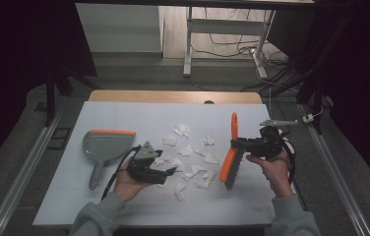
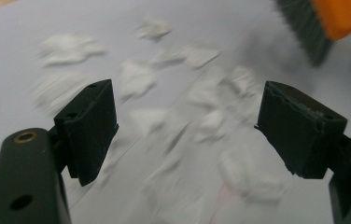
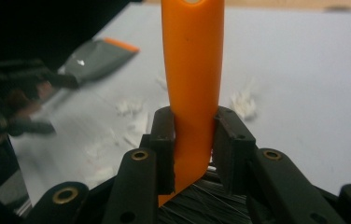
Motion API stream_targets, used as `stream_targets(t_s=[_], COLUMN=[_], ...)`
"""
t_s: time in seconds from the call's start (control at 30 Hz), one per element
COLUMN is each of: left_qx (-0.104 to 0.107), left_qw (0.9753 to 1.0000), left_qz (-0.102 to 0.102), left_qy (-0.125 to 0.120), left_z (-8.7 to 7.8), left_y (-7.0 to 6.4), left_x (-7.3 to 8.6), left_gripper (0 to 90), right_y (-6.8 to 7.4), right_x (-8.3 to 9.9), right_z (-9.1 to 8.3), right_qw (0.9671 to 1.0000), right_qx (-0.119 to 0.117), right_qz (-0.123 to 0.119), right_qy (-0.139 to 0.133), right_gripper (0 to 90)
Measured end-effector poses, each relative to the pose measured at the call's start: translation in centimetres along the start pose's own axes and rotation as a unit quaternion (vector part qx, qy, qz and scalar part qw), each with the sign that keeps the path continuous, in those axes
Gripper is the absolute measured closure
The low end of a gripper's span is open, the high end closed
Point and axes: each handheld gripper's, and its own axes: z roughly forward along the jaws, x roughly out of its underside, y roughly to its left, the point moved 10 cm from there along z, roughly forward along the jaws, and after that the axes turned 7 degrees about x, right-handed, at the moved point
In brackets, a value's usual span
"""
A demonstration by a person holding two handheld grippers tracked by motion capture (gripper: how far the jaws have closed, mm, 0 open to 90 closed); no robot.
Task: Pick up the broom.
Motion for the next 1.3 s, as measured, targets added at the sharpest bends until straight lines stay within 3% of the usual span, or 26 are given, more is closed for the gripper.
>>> stream_targets(t_s=[0.03, 0.17, 0.27, 0.47, 0.7, 0.8, 0.97, 1.07, 1.17, 1.3], left_qx=[0.000, 0.026, 0.034, 0.043, 0.045, 0.044, 0.019, 0.006, 0.013, 0.017], left_qw=[1.0000, 0.9994, 0.9989, 0.9980, 0.9975, 0.9975, 0.9984, 0.9987, 0.9992, 0.9997], left_qz=[0.000, 0.021, 0.033, 0.044, 0.052, 0.053, 0.052, 0.051, 0.039, 0.015], left_qy=[0.000, 0.001, 0.004, 0.008, 0.018, 0.016, 0.007, -0.003, -0.003, -0.005], left_z=[0.0, 2.0, 3.4, 5.0, 8.2, 8.5, 8.6, 8.6, 8.6, 8.4], left_y=[0.0, -2.0, -3.3, -4.6, -6.0, -6.1, -5.7, -5.4, -5.1, -4.4], left_x=[0.0, -1.6, -2.2, -2.6, -2.6, -2.6, -2.7, -2.9, -2.9, -2.8], left_gripper=[20.8, 20.9, 21.2, 22.7, 25.8, 28.1, 35.2, 45.1, 60.3, 68.4], right_y=[0.0, 0.8, 1.2, 2.0, 2.8, 3.0, 3.3, 3.2, 3.2, 3.1], right_x=[0.0, -0.7, -0.9, -0.9, -1.2, -1.4, -1.5, -1.5, -1.4, -1.2], right_z=[0.0, 0.1, 0.3, 1.4, 2.6, 2.9, 3.1, 3.1, 3.1, 2.7], right_qw=[1.0000, 0.9999, 0.9998, 0.9998, 0.9996, 0.9992, 0.9988, 0.9980, 0.9973, 0.9961], right_qx=[0.000, -0.001, -0.004, -0.005, -0.006, -0.004, -0.003, 0.000, -0.002, -0.002], right_qz=[0.000, -0.003, -0.001, -0.002, 0.006, 0.012, 0.016, 0.028, 0.036, 0.047], right_qy=[0.000, -0.016, -0.021, -0.019, -0.028, -0.038, -0.047, -0.058, -0.065, -0.075], right_gripper=[71.6, 71.6, 71.6, 71.5, 71.6, 71.5, 71.5, 71.5, 71.4, 71.4])
